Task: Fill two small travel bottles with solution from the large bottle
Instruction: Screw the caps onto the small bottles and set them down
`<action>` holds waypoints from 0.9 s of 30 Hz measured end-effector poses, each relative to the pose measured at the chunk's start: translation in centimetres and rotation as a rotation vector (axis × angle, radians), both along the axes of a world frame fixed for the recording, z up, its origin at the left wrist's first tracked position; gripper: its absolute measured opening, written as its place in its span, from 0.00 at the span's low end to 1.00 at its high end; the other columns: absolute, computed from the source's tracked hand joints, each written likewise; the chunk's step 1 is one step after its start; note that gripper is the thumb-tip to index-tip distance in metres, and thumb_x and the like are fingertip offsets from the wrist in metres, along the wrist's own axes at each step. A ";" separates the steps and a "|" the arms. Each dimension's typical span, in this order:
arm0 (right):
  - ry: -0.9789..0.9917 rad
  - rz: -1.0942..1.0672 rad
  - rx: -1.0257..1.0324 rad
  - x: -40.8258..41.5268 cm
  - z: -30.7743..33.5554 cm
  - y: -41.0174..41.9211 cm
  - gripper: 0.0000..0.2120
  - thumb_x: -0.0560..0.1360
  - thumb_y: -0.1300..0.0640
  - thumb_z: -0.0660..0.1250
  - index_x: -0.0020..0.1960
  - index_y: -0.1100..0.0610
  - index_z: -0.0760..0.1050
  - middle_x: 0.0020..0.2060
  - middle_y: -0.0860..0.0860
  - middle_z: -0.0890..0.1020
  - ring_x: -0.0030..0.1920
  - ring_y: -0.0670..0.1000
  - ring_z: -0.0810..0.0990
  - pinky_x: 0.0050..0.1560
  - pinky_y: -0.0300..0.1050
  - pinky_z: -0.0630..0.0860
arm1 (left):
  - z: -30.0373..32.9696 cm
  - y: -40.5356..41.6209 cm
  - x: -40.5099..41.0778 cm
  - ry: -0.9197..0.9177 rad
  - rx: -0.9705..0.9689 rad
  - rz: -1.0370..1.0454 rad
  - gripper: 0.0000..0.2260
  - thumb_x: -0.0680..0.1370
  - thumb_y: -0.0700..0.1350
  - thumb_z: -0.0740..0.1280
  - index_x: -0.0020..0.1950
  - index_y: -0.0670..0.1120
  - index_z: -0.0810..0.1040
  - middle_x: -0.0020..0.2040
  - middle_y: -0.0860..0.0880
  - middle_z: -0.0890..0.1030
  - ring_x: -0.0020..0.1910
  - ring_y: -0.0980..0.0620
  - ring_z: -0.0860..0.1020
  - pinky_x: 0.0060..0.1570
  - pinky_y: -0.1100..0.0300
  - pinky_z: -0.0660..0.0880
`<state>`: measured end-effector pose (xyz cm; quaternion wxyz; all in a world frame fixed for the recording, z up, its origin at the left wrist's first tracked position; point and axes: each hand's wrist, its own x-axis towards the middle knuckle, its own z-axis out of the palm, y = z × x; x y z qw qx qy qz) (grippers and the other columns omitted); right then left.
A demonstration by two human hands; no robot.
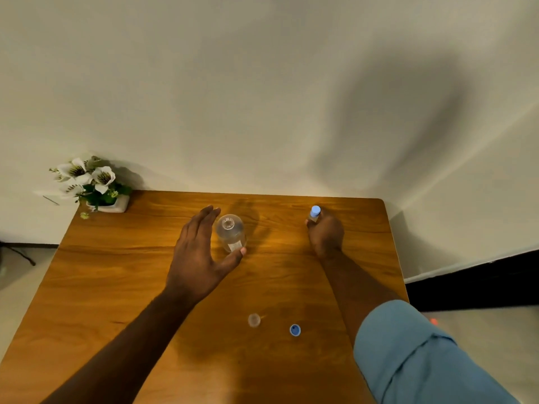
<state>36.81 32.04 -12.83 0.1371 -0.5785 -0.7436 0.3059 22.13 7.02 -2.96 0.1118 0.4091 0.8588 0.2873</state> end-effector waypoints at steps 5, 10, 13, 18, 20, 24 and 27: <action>0.041 -0.065 0.019 -1.3 -0.6 2.7 0.21 0.78 0.53 0.71 0.68 0.59 0.76 0.60 0.58 0.83 0.61 0.62 0.80 0.58 0.52 0.76 | -0.3 0.6 -0.1 -0.004 0.021 0.012 0.44 0.71 0.71 0.68 0.81 0.53 0.60 0.82 0.52 0.61 0.80 0.49 0.60 0.73 0.45 0.66; 0.064 -0.103 0.044 -1.9 -1.8 4.0 0.19 0.78 0.53 0.70 0.66 0.60 0.77 0.58 0.58 0.84 0.59 0.62 0.81 0.58 0.53 0.77 | -0.2 0.9 -0.5 0.017 0.045 0.011 0.44 0.70 0.74 0.64 0.81 0.55 0.60 0.81 0.54 0.61 0.79 0.51 0.60 0.72 0.47 0.66; 0.068 -0.104 0.041 -2.0 -1.8 4.1 0.18 0.78 0.53 0.71 0.65 0.59 0.78 0.57 0.58 0.84 0.58 0.62 0.81 0.58 0.54 0.78 | 0.0 1.1 -0.6 0.029 0.046 0.003 0.43 0.70 0.74 0.64 0.80 0.55 0.62 0.81 0.54 0.61 0.79 0.50 0.62 0.72 0.44 0.69; 0.076 -0.127 0.004 -0.7 -1.9 3.3 0.20 0.75 0.51 0.73 0.63 0.59 0.77 0.55 0.58 0.84 0.56 0.61 0.82 0.52 0.54 0.80 | 0.4 1.0 -0.4 0.036 0.052 -0.020 0.41 0.69 0.74 0.65 0.77 0.56 0.65 0.81 0.55 0.62 0.78 0.50 0.63 0.71 0.42 0.70; 0.043 -0.137 0.008 0.9 -1.7 1.8 0.23 0.74 0.50 0.74 0.65 0.59 0.75 0.57 0.58 0.82 0.57 0.61 0.81 0.54 0.54 0.80 | 0.9 0.5 -0.1 0.044 0.049 -0.032 0.40 0.70 0.73 0.66 0.77 0.55 0.65 0.80 0.54 0.62 0.78 0.49 0.63 0.71 0.43 0.69; 0.020 -0.044 -0.036 5.2 -0.1 -3.6 0.23 0.76 0.48 0.72 0.68 0.56 0.74 0.61 0.54 0.81 0.60 0.57 0.80 0.56 0.51 0.78 | 2.1 -1.5 1.2 0.074 0.093 -0.053 0.36 0.72 0.68 0.68 0.76 0.52 0.68 0.79 0.52 0.66 0.77 0.49 0.65 0.70 0.49 0.67; -0.009 0.106 -0.115 8.4 1.3 -8.0 0.23 0.76 0.42 0.70 0.67 0.53 0.76 0.61 0.51 0.82 0.60 0.53 0.80 0.57 0.54 0.79 | 2.3 -4.2 2.5 0.107 0.150 -0.080 0.31 0.74 0.63 0.70 0.73 0.50 0.72 0.76 0.50 0.70 0.75 0.48 0.67 0.70 0.47 0.69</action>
